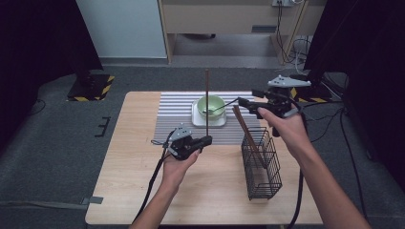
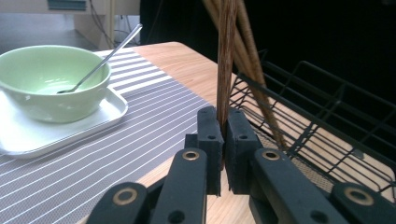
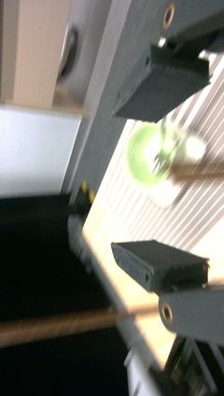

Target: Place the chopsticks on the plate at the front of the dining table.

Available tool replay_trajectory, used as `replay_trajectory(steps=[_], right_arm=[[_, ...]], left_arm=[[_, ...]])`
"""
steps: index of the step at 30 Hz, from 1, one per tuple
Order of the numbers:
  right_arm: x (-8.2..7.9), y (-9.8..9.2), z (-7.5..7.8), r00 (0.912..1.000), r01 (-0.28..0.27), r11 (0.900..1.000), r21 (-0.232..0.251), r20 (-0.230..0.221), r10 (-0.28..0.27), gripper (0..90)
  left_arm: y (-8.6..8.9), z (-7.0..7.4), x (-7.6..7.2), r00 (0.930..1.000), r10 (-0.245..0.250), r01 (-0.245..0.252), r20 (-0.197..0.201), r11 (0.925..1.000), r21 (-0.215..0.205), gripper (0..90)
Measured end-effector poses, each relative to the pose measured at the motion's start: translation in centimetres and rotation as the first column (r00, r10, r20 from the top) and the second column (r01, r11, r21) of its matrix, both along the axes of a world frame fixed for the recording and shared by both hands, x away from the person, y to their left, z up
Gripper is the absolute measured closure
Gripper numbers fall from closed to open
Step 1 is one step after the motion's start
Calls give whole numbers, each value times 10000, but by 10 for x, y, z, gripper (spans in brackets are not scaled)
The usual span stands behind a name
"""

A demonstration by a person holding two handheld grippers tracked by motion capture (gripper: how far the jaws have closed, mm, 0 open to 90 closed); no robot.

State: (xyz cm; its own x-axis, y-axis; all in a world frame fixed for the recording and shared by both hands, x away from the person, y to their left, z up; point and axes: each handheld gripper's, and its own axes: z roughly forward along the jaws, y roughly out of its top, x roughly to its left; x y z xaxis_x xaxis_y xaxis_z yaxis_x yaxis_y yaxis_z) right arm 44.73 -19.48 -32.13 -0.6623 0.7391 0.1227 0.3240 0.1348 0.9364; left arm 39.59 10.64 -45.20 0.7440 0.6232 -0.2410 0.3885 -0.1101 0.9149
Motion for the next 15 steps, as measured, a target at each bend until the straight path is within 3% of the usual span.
replay_trajectory(steps=[5, 9, 13, 15], right_arm=[[-1, -41, -17, 9940, 1088, 9937, -275, -99, -1091, 231], [3, -74, -34, 9810, 1926, 9804, -403, -171, -1934, 213], [5, -104, -58, 9609, 2684, 9607, -713, -502, -2722, 198], [5, -112, -66, 9551, 2863, 9553, -734, -572, -2906, 196]], left_arm=[[5, 1, 1, 9998, 149, -150, 100, 9998, 116, 858], [6, 0, 2, 9997, 254, -255, 30, 9995, 193, 858], [6, 0, 2, 9993, 366, -368, 66, 9987, 339, 858], [6, 0, 2, 9990, 445, -447, 72, 9983, 366, 858]])
